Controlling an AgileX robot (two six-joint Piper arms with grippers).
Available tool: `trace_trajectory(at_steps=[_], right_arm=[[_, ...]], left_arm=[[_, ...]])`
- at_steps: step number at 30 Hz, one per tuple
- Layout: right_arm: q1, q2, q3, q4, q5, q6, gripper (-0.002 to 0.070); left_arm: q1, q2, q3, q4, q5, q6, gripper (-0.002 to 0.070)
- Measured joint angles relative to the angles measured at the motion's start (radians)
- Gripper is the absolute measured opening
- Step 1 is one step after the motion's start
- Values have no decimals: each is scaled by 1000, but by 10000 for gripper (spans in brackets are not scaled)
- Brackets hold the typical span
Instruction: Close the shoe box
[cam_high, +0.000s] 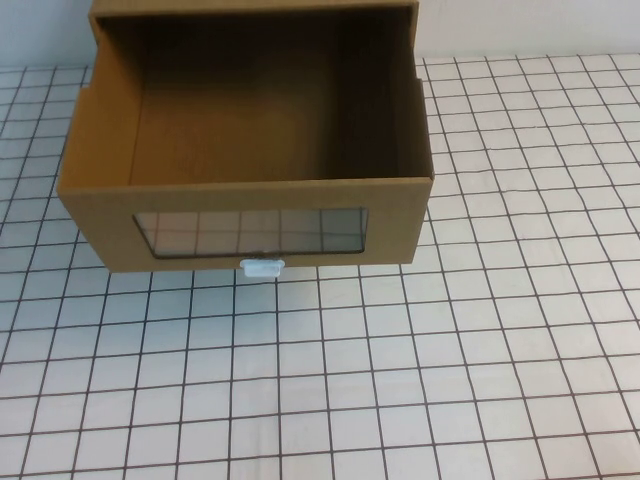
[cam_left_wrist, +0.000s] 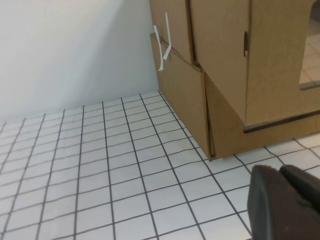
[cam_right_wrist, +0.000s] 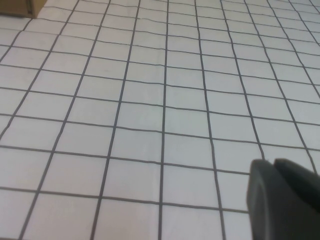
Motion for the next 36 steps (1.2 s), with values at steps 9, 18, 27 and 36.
trace_trajectory(at_steps=[9, 18, 27, 36], right_arm=[[0, 0, 0, -1, 0, 0, -13], [0, 0, 0, -8, 0, 0, -13], [0, 0, 0, -8, 0, 0, -13], [0, 0, 0, -56, -249, 0, -14]], left_arm=[[0, 0, 0, 15, 0, 54, -4], [0, 0, 0, 15, 0, 58, -4], [0, 0, 0, 15, -8, 69, -4], [0, 0, 0, -59, -383, -100, -4]])
